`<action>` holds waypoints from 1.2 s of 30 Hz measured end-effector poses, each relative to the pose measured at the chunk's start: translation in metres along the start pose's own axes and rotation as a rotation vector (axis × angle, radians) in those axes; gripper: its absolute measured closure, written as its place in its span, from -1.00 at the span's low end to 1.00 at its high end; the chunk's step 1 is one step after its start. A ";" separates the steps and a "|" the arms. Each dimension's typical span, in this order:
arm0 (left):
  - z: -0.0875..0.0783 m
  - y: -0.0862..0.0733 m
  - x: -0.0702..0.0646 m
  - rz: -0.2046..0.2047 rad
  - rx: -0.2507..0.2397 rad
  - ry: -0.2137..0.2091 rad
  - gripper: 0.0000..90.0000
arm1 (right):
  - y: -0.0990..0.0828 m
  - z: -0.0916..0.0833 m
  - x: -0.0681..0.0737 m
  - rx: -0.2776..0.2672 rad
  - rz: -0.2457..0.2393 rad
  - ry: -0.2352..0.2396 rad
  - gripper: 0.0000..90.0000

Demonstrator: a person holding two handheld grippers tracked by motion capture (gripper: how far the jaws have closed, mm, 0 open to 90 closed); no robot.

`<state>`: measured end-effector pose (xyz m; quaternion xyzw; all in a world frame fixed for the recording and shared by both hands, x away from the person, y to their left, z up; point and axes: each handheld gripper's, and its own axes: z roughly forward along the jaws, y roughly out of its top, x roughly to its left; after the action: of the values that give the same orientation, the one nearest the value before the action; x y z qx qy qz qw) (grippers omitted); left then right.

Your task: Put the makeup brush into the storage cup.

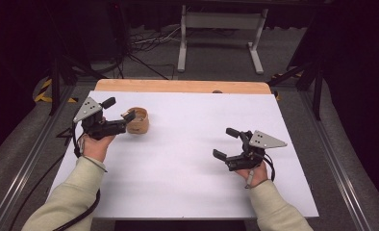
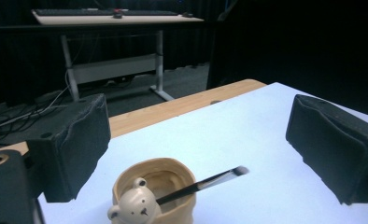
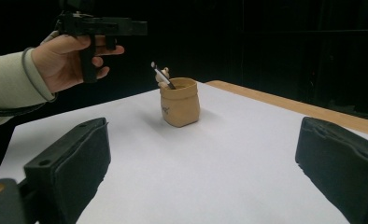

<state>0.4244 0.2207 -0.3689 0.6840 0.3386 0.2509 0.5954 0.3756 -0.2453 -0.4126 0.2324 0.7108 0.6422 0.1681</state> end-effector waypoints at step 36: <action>-0.041 -0.052 -0.026 -0.062 0.040 -0.190 -0.96 | -0.009 -0.048 -0.011 0.067 -0.049 -0.080 -0.94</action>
<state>0.3683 0.2301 -0.4119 0.7056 0.3065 0.1597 0.6187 0.3580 -0.2924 -0.4162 0.2457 0.7301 0.6041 0.2043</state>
